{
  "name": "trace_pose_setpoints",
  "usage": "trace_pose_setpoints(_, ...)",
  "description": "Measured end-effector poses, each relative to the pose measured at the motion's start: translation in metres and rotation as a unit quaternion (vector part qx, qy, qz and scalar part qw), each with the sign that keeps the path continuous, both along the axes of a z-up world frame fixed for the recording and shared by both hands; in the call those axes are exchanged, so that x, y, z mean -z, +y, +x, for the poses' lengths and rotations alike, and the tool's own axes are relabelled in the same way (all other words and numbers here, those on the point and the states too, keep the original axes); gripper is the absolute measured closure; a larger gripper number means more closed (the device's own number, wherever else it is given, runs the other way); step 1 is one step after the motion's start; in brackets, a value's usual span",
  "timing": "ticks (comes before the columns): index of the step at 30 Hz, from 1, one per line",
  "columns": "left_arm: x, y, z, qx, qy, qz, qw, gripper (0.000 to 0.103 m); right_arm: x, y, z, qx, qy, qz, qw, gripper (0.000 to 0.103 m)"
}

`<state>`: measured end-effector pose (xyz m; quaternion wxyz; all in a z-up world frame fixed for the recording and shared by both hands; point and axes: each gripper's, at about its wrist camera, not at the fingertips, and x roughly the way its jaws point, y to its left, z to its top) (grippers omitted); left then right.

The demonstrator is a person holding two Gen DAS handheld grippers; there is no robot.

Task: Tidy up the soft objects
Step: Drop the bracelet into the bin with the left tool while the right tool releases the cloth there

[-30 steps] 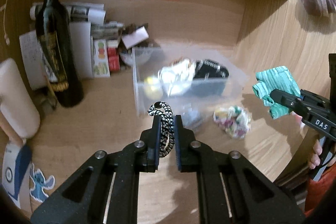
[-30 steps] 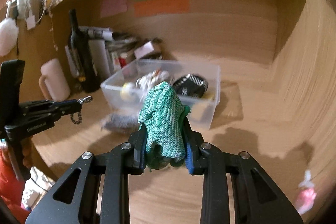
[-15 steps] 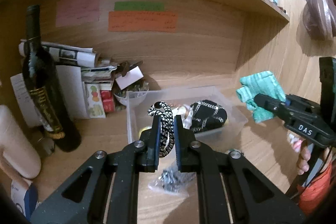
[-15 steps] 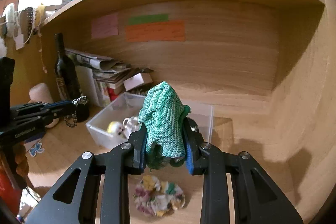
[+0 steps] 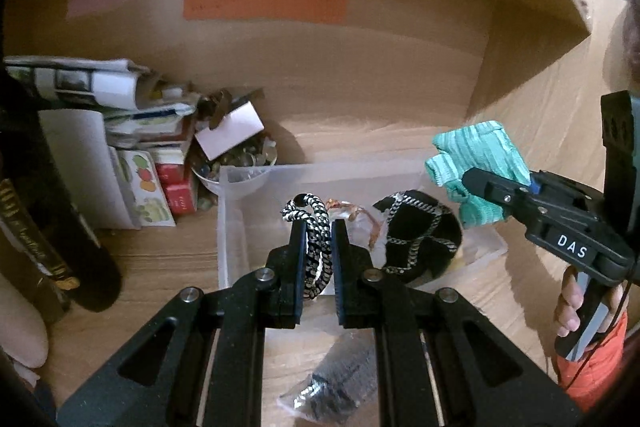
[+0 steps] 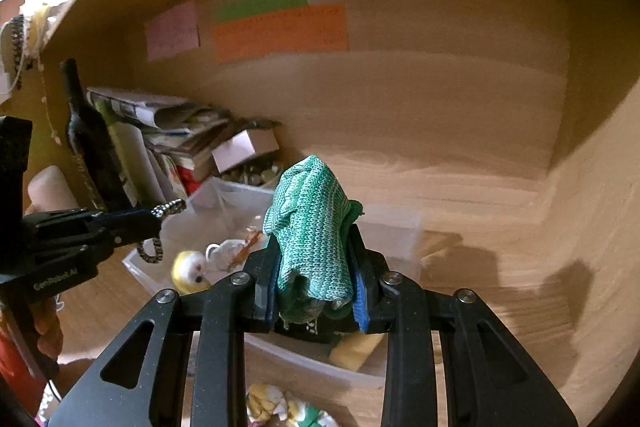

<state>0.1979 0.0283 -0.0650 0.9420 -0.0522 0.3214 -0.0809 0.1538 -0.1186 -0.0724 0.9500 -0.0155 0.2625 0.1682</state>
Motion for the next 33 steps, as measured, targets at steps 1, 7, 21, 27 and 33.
trace_pose_setpoints(1, 0.003, -0.002, 0.004, 0.002, 0.006, 0.001, 1.0, 0.092, 0.003, 0.001, 0.003, -0.001, 0.006, -0.002, 1.0, 0.077)
trace_pose_setpoints(7, 0.022, -0.009, 0.024, 0.009, 0.034, 0.014, 0.9993, 0.092, 0.027, 0.009, 0.021, -0.014, 0.046, -0.016, 0.999, 0.077)
trace_pose_setpoints(21, 0.03, -0.017, 0.021, 0.023, 0.048, 0.029, 0.9981, 0.069, 0.043, 0.019, 0.022, -0.002, 0.061, -0.057, 0.996, 0.047)
trace_pose_setpoints(27, 0.017, -0.018, 0.004, 0.024, 0.022, 0.036, 0.9988, 0.056, 0.029, 0.017, 0.007, 0.001, 0.033, -0.053, 0.998, 0.031)
trace_pose_setpoints(33, -0.002, -0.019, -0.02, 0.02, -0.013, 0.047, 0.9986, 0.038, 0.005, 0.013, -0.019, 0.002, -0.005, -0.043, 0.999, 0.02)
